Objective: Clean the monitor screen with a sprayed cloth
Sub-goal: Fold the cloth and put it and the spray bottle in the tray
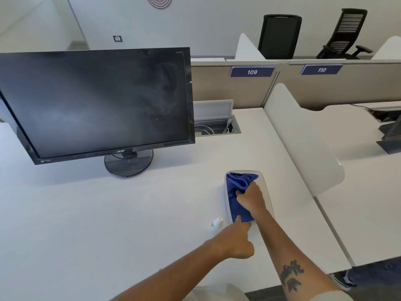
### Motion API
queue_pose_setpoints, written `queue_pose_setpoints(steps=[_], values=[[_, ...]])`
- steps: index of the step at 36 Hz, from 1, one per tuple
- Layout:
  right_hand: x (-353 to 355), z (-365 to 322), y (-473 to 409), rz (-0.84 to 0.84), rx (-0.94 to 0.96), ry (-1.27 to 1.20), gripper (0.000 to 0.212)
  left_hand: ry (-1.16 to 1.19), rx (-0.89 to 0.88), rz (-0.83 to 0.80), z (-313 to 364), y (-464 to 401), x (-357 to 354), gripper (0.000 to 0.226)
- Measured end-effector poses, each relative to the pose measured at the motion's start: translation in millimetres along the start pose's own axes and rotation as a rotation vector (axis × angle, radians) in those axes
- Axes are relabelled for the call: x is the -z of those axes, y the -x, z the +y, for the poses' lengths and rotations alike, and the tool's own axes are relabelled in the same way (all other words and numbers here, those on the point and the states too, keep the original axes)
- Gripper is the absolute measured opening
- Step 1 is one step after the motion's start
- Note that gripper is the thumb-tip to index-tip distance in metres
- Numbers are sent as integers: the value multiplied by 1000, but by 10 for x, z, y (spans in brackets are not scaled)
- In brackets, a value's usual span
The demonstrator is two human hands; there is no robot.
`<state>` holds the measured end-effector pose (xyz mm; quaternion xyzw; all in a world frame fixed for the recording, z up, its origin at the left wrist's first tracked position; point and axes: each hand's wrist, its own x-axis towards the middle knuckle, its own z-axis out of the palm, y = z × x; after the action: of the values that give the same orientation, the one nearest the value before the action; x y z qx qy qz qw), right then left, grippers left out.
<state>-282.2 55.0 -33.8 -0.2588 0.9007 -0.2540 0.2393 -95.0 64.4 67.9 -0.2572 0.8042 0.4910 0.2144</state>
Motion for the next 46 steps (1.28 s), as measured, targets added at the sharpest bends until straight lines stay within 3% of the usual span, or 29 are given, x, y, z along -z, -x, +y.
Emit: queue_pose_setpoints(steps=[6,9,12,16,21,25,27,30,34,38,46], values=[[163,-97,78,-36,-2,110,41,-21,-44,12,-17,84,8,77],[236,-155,151,-28,-6,161,40,-45,-84,46,21,197,60,70],[303,-231,248,41,-32,236,30,-22,-133,124,32,294,115,62],[372,-403,409,111,-34,276,35,14,-221,303,-44,401,234,49],[357,-612,683,177,205,26,23,-30,-338,575,-414,449,398,44],[279,-674,842,48,288,-84,32,-82,-306,706,-894,411,528,51],[231,-693,916,-65,284,-36,49,-129,-210,696,-1148,411,599,59],[164,-730,1068,-171,277,176,72,-203,-30,549,-1480,456,687,74],[87,-782,1263,-245,288,426,82,-253,174,374,-1861,564,754,74],[-19,-750,1369,-272,300,560,69,-260,267,336,-2137,676,754,81],[-240,-583,1351,-233,267,510,28,-191,312,306,-2505,753,702,85]])
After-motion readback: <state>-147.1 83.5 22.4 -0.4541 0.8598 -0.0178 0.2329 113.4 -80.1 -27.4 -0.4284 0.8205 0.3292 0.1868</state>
